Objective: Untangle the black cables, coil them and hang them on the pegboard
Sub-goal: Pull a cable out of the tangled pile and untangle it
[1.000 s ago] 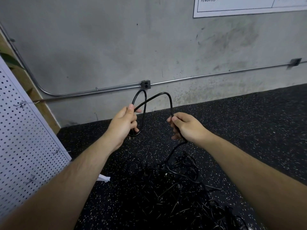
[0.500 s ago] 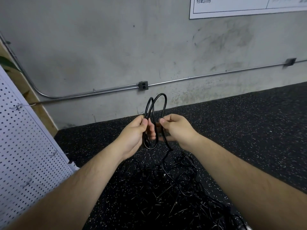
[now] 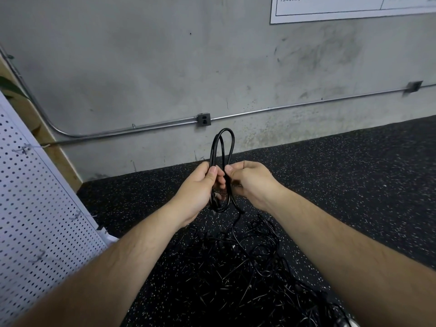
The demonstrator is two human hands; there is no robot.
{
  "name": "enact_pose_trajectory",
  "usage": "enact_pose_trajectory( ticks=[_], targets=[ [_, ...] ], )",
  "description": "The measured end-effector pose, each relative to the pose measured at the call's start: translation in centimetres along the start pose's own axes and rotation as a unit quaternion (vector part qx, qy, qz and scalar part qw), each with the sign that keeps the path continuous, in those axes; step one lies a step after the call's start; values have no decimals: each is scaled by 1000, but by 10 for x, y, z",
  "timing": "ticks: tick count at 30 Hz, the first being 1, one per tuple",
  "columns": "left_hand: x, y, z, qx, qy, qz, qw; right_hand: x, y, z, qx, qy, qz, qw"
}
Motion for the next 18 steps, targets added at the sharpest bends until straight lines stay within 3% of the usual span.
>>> enact_pose_trajectory(
  ticks=[12, 18],
  targets=[
    [23, -2, 5, -4, 55, 85, 995, 9, -7, -3, 31, 49, -117, 991],
    [17, -3, 4, -3, 28, 109, 994, 8, -9, -5, 43, 45, -120, 991]
  ],
)
Point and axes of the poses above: each hand's wrist, its own z-axis towards the middle knuckle, its own x-axis out of the back of the hand, y = z × x, the point moved 9 cm from there along z, towards the middle knuckle, and after that the axes turned 1 degree about -y, right-handed, at the moved point
